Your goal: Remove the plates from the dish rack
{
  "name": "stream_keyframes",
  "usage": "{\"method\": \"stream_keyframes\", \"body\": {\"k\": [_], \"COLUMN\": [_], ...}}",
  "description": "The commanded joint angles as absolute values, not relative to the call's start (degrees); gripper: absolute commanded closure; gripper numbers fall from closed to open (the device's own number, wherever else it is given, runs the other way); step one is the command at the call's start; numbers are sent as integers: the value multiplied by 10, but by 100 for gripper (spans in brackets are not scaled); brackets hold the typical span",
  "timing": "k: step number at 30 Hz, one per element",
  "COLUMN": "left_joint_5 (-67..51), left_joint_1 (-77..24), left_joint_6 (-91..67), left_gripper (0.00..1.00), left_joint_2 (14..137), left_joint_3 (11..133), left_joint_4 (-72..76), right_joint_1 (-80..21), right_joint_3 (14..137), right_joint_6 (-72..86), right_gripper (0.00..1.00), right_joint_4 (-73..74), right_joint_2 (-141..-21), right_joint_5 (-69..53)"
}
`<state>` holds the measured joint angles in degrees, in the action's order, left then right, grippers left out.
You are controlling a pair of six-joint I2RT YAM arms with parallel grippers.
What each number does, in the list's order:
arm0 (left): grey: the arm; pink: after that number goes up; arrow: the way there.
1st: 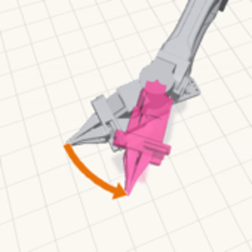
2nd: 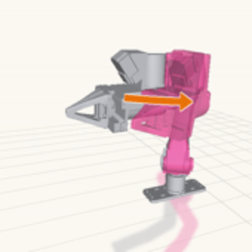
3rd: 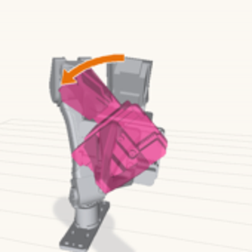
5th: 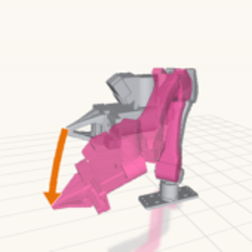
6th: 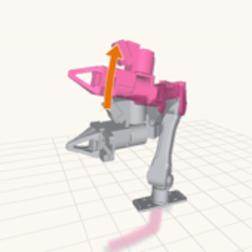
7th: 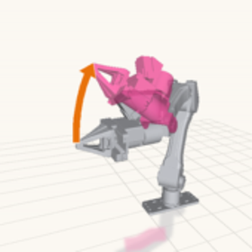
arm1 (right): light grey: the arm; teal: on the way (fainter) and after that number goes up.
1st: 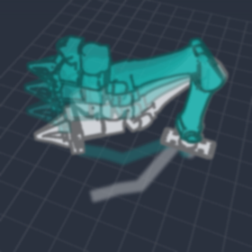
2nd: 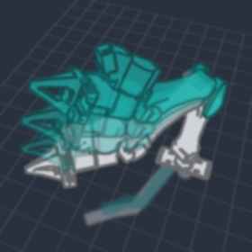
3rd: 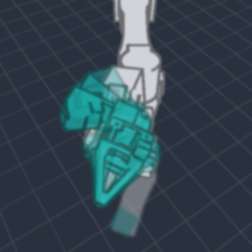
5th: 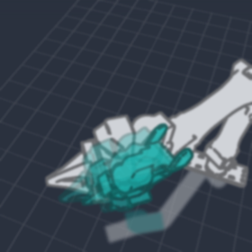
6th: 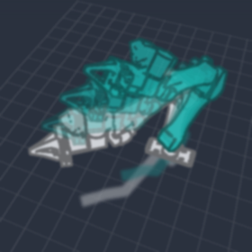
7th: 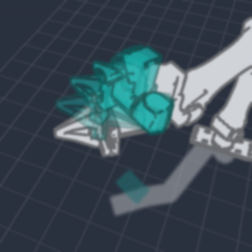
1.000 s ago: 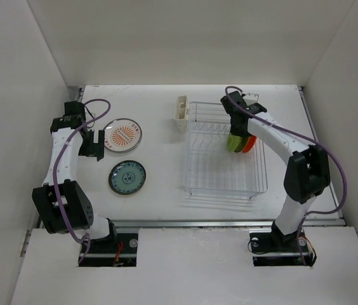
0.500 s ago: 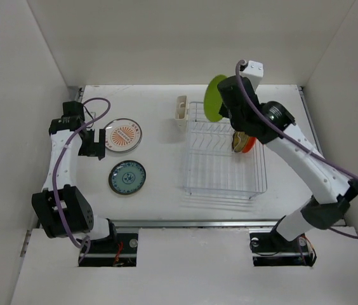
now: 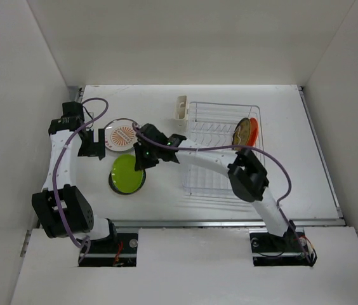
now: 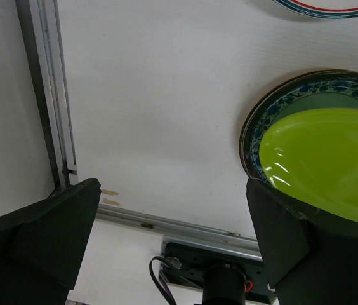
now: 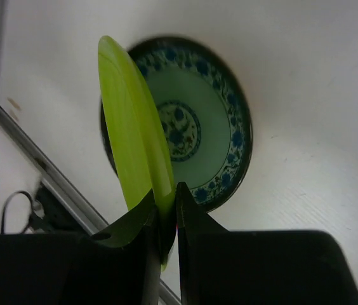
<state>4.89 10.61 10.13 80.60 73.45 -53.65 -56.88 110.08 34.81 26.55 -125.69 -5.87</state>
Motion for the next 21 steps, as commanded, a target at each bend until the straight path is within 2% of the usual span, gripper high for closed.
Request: {"method": "stream_keyframes", "body": {"k": [1, 5, 8, 9, 10, 11, 13, 16, 21], "left_joint_5": [56, 56, 56, 56, 56, 56, 50, 50, 50], "left_joint_1": [109, 109, 109, 109, 109, 109, 109, 109, 109], "left_joint_6": [92, 104, 104, 104, 104, 104, 104, 104, 109], "left_gripper": [0, 0, 0, 0, 0, 0, 0, 0, 0], "left_joint_2": [804, 798, 793, 793, 793, 793, 793, 793, 793], "left_joint_3": [725, 719, 719, 724, 724, 724, 729, 729, 735], "left_joint_4": [-550, -544, -544, -544, -544, -544, -544, -549, -549], "right_joint_1": [-569, -569, -569, -569, -569, -569, -574, -587, -606], "right_joint_3": [1151, 1126, 1114, 1114, 1114, 1114, 1126, 1160, 1174], "right_joint_6": [380, 401, 401, 401, 401, 401, 387, 355, 337], "right_gripper": [100, 99, 74, 57, 48, 41, 32, 27, 26], "right_joint_4": [202, 186, 193, 199, 207, 216, 249, 308, 365], "right_joint_2": [-1254, -1282, -1295, -1296, -1296, -1296, -1296, -1301, -1301], "right_joint_5": [-136, -154, -156, -149, -130, -121, -107, -69, -18]}}
